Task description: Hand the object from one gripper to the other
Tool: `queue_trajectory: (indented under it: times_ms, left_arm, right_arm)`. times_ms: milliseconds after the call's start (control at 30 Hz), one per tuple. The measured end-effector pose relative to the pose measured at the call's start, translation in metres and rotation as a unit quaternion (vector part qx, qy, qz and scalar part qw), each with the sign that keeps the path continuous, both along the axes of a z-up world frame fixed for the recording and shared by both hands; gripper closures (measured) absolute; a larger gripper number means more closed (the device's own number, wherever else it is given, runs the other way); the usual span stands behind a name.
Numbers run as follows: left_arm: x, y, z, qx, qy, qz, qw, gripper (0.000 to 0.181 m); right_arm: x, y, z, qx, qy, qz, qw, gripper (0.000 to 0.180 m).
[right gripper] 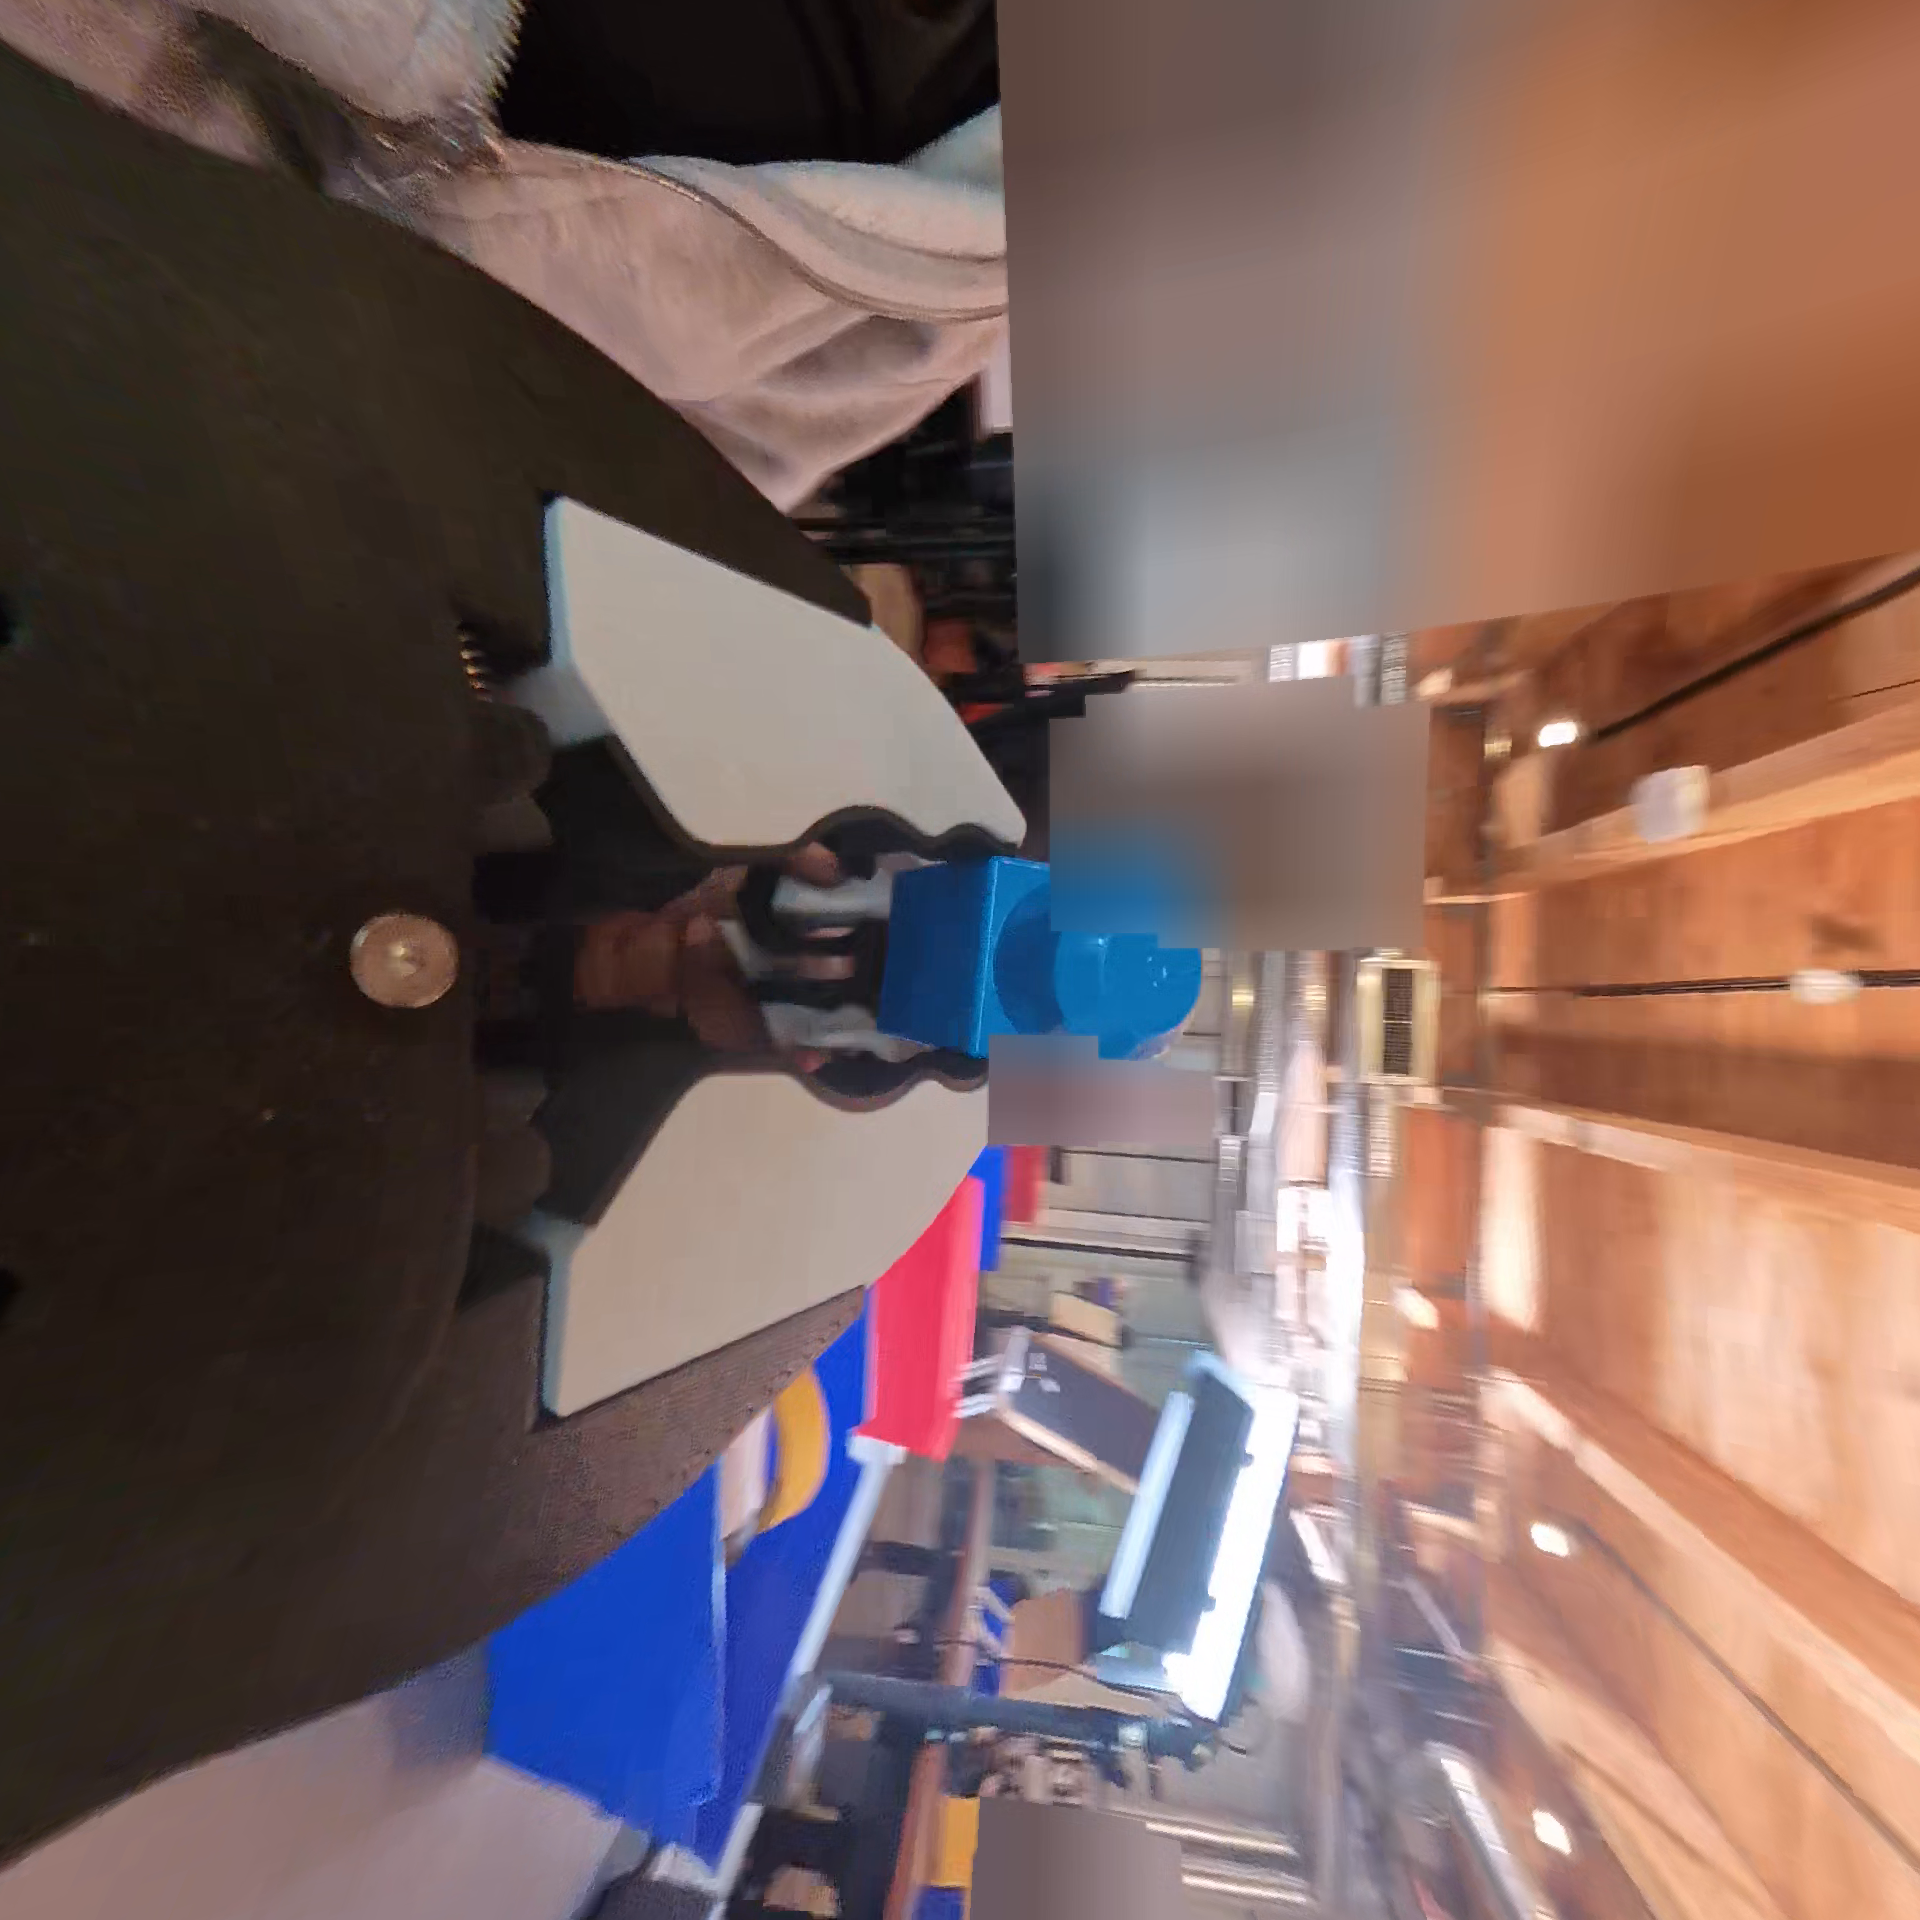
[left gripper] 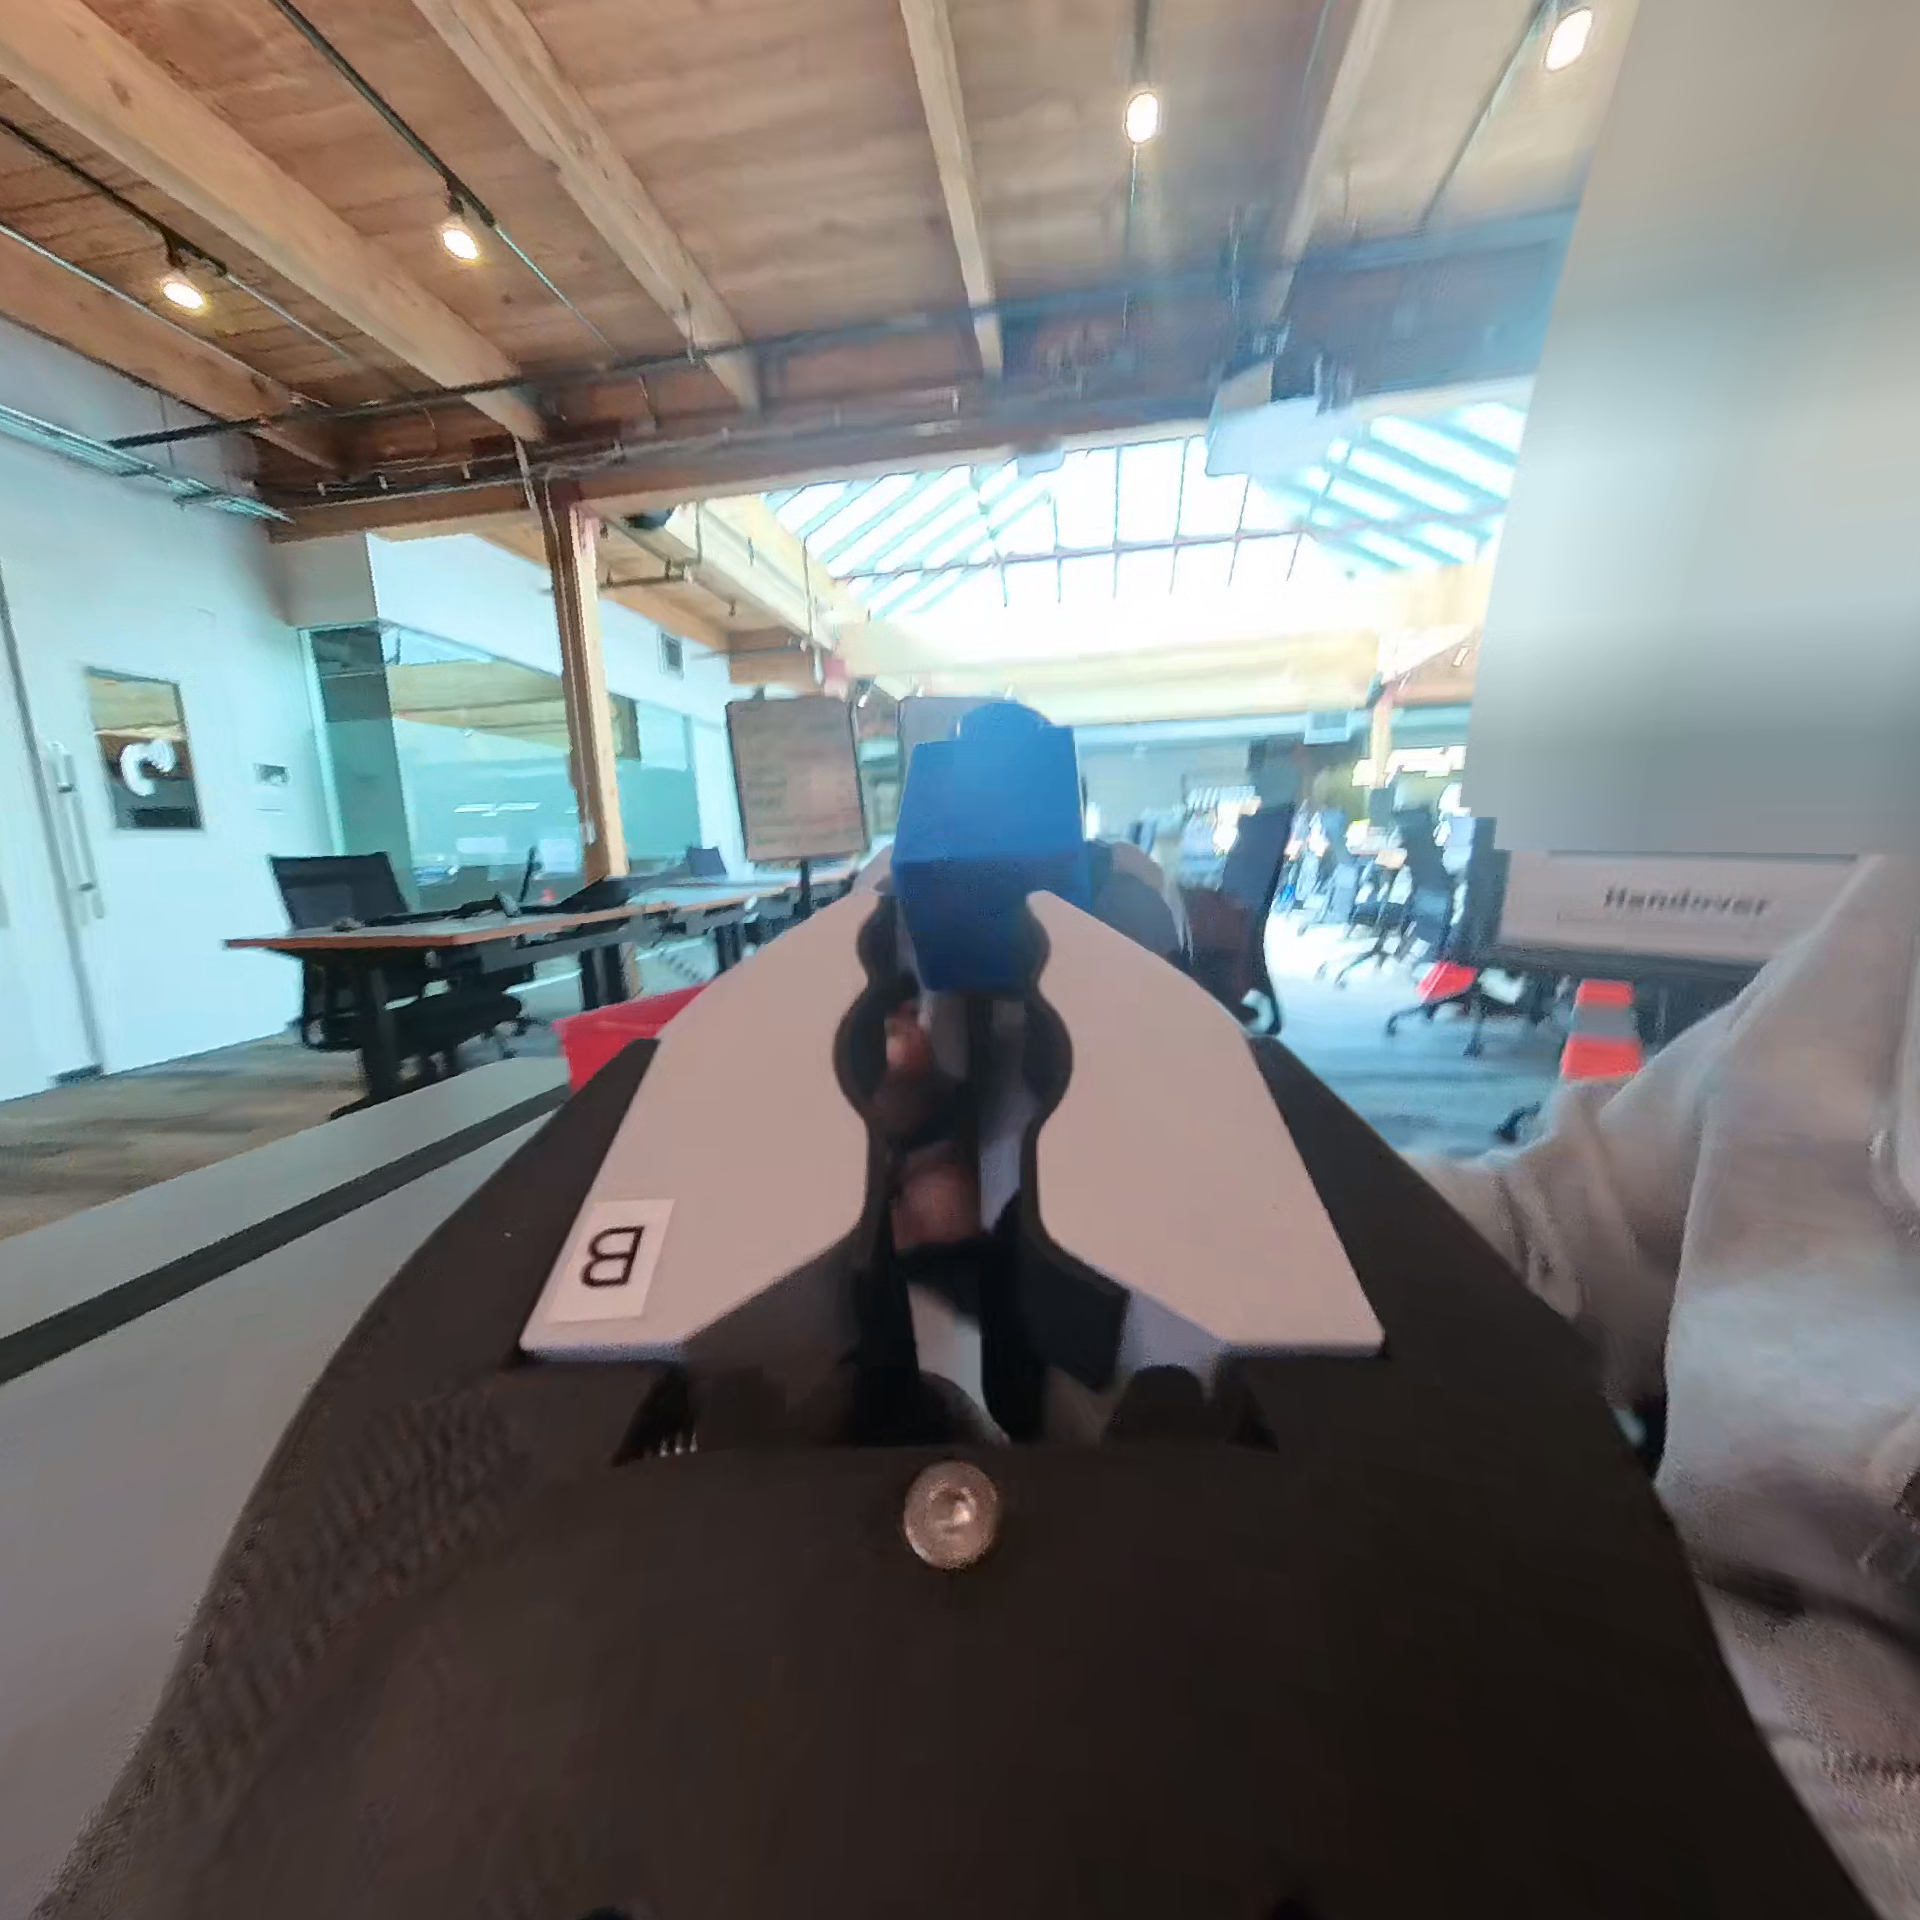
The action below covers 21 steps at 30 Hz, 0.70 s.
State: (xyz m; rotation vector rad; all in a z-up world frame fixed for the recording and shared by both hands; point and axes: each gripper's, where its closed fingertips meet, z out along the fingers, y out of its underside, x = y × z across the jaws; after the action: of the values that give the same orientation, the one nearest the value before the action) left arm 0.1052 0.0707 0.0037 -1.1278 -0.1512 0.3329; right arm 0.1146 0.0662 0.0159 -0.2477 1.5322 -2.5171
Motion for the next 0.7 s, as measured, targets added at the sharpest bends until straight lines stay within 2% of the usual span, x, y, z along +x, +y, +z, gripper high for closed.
queue_trajectory:
  times_ms: [133, 233, 333, 400, 500, 600, 700]
  left_arm:
    - [0.002, 0.001, -0.027, -0.114, 0.004, 0.015, 0.993, 0.136]
    - [0.009, 0.005, -0.042, -0.153, -0.031, -0.03, 0.987, 0.129]
    - [0.001, 0.007, -0.051, -0.177, -0.061, -0.018, 0.982, 0.134]
    - [0.004, 0.009, -0.055, -0.188, -0.064, -0.029, 0.98, 0.145]
    - [0.004, 0.008, -0.052, -0.171, -0.072, -0.033, 0.982, 0.145]
    - [0.003, 0.005, -0.04, -0.12, -0.079, -0.038, 0.989, 0.146]
    - [0.0, -0.002, -0.028, -0.059, -0.084, -0.031, 0.994, 0.146]
  right_arm:
    - [-0.002, 0.007, -0.019, 0.134, 0.018, 0.02, 0.991, 0.143]
    - [-0.008, 0.006, -0.042, 0.217, 0.019, 0.016, 0.976, 0.144]
    - [-0.004, 0.003, -0.055, 0.253, 0.017, 0.036, 0.967, 0.144]
    - [-0.003, 0.001, -0.058, 0.261, 0.02, 0.035, 0.965, 0.144]
    - [-0.003, 0.001, -0.056, 0.253, 0.022, 0.033, 0.967, 0.144]
    - [-0.004, -0.001, -0.044, 0.2, 0.009, 0.027, 0.979, 0.143]
    - [-0.006, -0.007, -0.038, 0.153, -0.005, 0.017, 0.988, 0.128]
